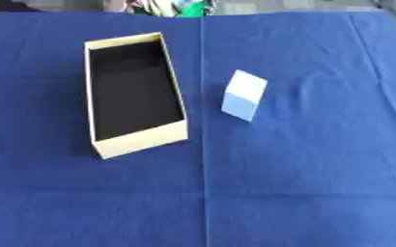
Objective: Pick up objects on the table and place them in the box.
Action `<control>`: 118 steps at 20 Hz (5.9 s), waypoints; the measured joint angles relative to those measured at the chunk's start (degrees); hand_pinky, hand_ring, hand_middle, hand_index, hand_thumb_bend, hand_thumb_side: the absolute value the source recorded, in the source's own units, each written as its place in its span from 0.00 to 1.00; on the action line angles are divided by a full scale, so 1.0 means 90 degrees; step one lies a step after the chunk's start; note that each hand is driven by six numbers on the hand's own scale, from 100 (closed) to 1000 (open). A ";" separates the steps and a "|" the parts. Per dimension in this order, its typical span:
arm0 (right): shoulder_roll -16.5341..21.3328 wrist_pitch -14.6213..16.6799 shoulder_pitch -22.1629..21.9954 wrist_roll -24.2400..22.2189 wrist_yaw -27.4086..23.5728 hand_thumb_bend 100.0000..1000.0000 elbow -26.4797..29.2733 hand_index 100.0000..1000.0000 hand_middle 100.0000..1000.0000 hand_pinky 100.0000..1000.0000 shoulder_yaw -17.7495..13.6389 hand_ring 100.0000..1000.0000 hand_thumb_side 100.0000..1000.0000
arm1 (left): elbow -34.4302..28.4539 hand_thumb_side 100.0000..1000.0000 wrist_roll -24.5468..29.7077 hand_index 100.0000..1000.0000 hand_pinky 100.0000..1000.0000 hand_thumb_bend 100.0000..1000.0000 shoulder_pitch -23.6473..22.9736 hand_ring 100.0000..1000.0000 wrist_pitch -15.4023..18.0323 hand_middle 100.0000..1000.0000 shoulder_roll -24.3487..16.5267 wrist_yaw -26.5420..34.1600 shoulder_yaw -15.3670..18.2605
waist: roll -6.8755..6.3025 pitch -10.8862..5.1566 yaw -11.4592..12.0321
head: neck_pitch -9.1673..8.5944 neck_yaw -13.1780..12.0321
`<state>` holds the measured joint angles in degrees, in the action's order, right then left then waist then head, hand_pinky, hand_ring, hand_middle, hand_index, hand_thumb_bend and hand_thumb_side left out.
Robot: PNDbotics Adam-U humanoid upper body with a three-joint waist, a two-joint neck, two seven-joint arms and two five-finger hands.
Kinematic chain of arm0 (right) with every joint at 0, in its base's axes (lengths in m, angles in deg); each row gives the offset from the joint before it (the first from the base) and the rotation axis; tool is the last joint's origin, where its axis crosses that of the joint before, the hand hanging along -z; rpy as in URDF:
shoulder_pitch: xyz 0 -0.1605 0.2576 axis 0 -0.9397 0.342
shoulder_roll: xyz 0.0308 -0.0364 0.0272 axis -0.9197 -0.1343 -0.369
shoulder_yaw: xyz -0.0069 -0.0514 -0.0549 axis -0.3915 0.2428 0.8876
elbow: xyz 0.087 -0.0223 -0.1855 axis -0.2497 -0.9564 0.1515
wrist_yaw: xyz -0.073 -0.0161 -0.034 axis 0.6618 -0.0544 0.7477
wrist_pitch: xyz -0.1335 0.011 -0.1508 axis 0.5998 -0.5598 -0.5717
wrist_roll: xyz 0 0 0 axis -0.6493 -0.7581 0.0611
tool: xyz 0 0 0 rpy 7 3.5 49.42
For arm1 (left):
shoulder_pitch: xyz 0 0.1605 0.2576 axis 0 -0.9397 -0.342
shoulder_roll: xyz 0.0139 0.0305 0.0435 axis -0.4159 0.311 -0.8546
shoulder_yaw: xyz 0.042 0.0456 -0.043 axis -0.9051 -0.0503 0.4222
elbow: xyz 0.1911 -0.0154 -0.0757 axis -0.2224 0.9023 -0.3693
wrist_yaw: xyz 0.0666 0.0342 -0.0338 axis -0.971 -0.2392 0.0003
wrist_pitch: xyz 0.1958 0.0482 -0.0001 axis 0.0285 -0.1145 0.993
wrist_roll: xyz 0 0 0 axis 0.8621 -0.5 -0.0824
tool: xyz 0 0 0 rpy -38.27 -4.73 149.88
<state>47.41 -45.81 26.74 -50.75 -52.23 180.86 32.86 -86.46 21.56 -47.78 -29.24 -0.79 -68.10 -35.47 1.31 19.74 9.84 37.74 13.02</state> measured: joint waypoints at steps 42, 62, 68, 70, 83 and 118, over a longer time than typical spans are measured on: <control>-0.0329 0.0066 -0.0702 -0.2544 0.0805 0.32 -0.1027 1.00 0.93 0.85 0.0917 1.00 0.63 | 0.0000 0.67 0.0116 0.70 0.42 0.00 0.0003 0.68 -0.0016 0.59 0.0002 0.0052 -0.0046 | 0.0027 -0.0011 0.0043 | -0.0001 0.0058; -0.0515 0.0030 -0.0948 -0.2507 0.1220 0.51 -0.2209 1.00 0.94 0.87 0.0854 1.00 0.70 | 0.0000 0.67 0.0135 0.69 0.42 0.00 -0.0001 0.69 -0.0003 0.59 0.0013 0.0055 -0.0049 | 0.0006 0.0054 0.0064 | -0.0051 0.0083; -0.0685 0.0057 -0.0946 -0.2534 0.1160 0.49 -0.2507 1.00 0.94 0.87 0.0857 1.00 0.71 | 0.0000 0.67 0.0146 0.69 0.42 0.00 -0.0003 0.69 -0.0012 0.59 0.0017 0.0057 -0.0051 | -0.0020 0.0078 0.0091 | -0.0065 0.0086; -0.0710 0.0053 -0.0945 -0.2530 0.1146 0.48 -0.2545 1.00 0.94 0.86 0.0856 1.00 0.70 | 0.0000 0.67 0.0146 0.69 0.42 0.00 -0.0004 0.69 -0.0012 0.58 0.0022 0.0058 -0.0051 | -0.0020 0.0083 0.0091 | -0.0065 0.0086; -0.1097 0.0110 -0.0867 -0.2586 0.1543 0.18 -0.3152 0.81 0.68 0.79 0.0957 0.92 0.58 | 0.0000 0.67 0.0154 0.69 0.42 0.00 0.0000 0.69 -0.0019 0.58 0.0102 0.0171 -0.0082 | -0.0020 0.0087 0.0127 | -0.0066 0.0092; -0.0537 -0.1018 -0.1151 -0.1489 0.0106 0.00 -0.1102 0.88 0.90 0.72 0.0189 0.85 0.21 | 0.0000 0.68 0.0227 0.70 0.43 0.00 0.0056 0.70 -0.0041 0.59 0.0117 0.0216 -0.0084 | -0.0020 0.0092 0.0087 | -0.0066 0.0086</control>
<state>42.58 -54.98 16.38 -64.15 -51.28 170.94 34.56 -86.46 23.61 -47.27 -29.61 0.26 -66.15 -36.23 1.13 20.57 10.63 37.14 13.79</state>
